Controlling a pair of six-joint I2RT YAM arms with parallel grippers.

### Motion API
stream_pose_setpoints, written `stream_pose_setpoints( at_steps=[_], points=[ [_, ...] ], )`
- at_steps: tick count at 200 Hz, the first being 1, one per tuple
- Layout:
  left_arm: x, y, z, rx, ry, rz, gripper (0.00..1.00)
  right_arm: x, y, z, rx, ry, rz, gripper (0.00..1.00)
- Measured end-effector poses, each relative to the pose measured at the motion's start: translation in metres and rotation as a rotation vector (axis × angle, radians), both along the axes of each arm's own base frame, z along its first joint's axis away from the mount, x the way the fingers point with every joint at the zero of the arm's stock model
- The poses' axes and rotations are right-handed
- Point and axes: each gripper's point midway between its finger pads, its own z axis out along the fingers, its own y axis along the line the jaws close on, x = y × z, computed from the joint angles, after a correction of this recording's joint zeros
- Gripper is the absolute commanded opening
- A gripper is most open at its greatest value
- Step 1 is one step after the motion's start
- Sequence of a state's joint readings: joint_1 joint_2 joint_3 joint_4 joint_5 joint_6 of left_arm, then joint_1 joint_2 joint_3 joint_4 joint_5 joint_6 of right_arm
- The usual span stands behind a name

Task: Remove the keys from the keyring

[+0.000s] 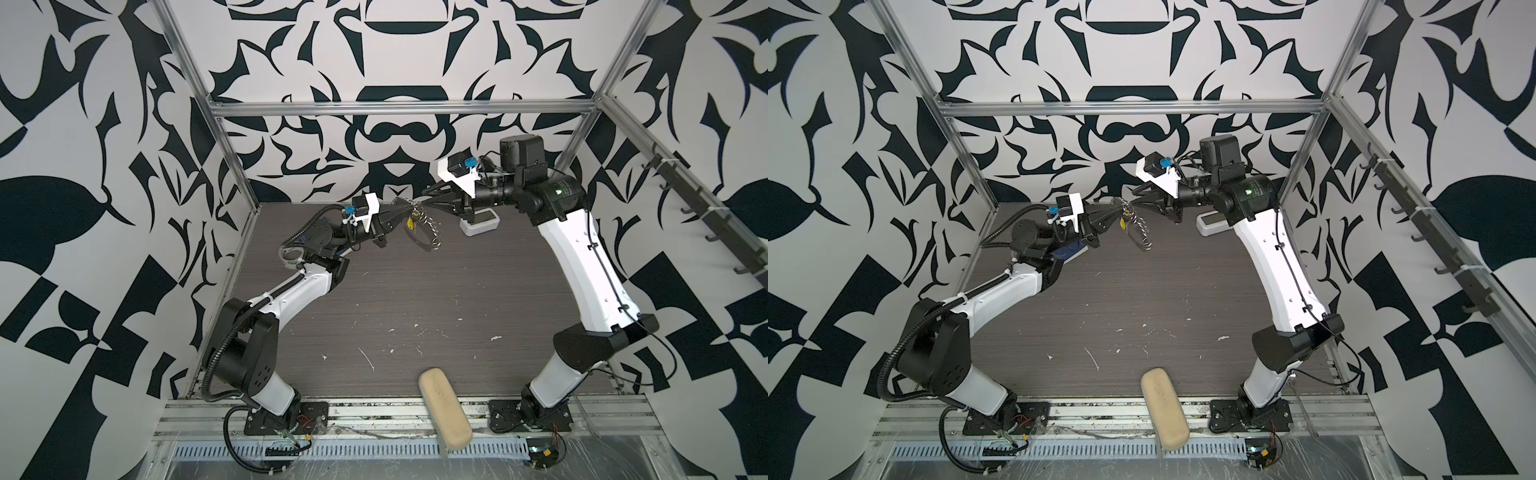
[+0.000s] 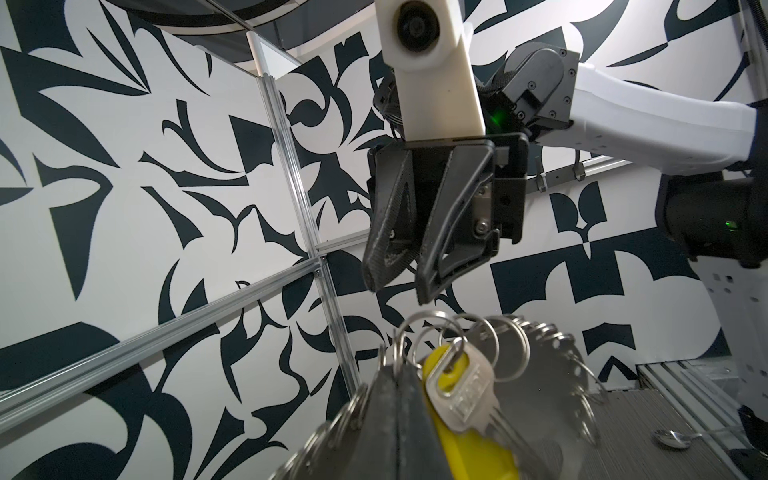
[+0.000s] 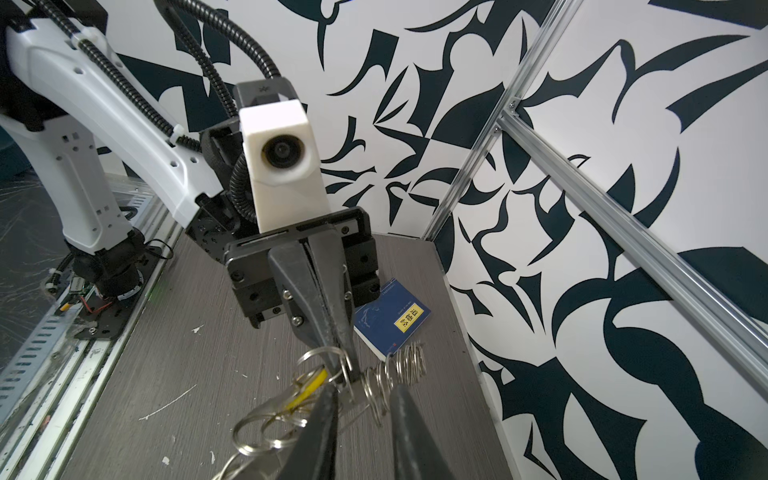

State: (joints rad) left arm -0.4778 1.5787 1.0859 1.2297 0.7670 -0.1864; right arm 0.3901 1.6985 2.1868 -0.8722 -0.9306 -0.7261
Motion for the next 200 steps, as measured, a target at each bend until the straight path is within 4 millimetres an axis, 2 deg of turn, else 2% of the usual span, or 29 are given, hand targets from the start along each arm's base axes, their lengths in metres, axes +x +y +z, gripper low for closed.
stream_pose_setpoints(
  at_steps=[66, 125, 200],
  points=[
    [-0.001, -0.001, -0.003, 0.014, 0.007, -0.012, 0.00, -0.001, 0.012, -0.014, -0.025, 0.034, 0.030, 0.24],
    [-0.002, -0.001, -0.001, 0.015, 0.007, -0.012, 0.00, 0.000, 0.012, -0.018, -0.044, 0.042, 0.021, 0.21],
    [-0.002, -0.001, -0.002, 0.019, 0.012, -0.014, 0.00, 0.000, 0.012, -0.021, -0.056, 0.038, 0.018, 0.11]
  ],
)
